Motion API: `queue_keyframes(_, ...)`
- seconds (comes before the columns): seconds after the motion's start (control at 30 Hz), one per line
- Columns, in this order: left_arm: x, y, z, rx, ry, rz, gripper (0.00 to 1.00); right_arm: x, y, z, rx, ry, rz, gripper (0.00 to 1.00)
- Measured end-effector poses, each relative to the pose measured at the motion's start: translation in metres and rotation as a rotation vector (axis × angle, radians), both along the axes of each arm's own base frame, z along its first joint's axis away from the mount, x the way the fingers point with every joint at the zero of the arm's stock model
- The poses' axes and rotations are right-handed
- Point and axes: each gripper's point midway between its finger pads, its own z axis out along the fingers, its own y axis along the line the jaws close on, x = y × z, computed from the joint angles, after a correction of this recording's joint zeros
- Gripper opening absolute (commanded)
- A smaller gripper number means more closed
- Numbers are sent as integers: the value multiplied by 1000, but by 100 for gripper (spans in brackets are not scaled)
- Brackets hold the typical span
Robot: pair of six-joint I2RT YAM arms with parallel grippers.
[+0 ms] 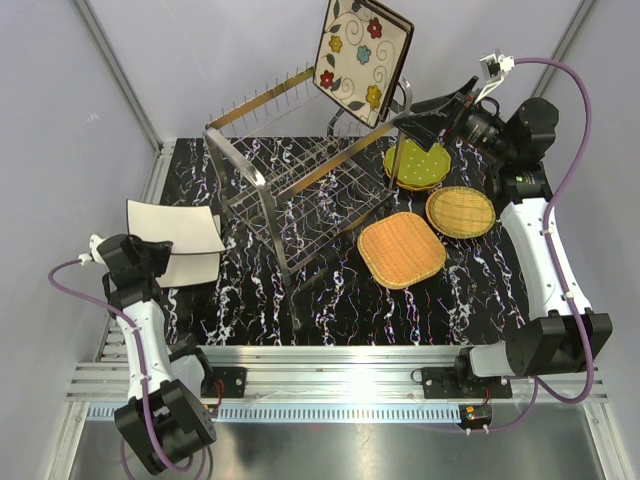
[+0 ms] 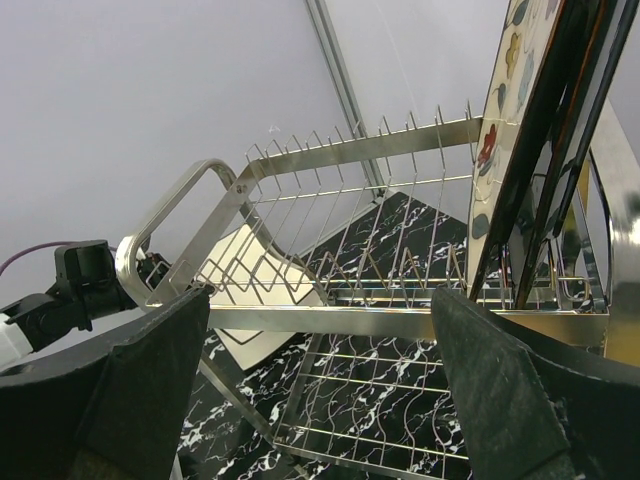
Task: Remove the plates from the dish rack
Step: Place the plate on the table
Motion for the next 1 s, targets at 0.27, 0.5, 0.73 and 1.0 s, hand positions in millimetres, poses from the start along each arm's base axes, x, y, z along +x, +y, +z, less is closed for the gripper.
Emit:
queue_keyframes(0.27, -1, 0, -5, 1, 4, -1, 0, -1, 1, -1, 0, 3, 10, 100)
queue_keyframes(0.5, -2, -2, -16, -5, 11, -4, 0, -1, 1, -3, 1, 11, 11, 100)
queue_keyframes(0.73, -3, -3, -26, -18, 36, -11, 0, -1, 1, -5, 1, 14, 11, 100)
queue_keyframes(1.0, 0, -3, -29, -24, 38, -20, 0, -3, 1, -4, 1, 11, 10, 100)
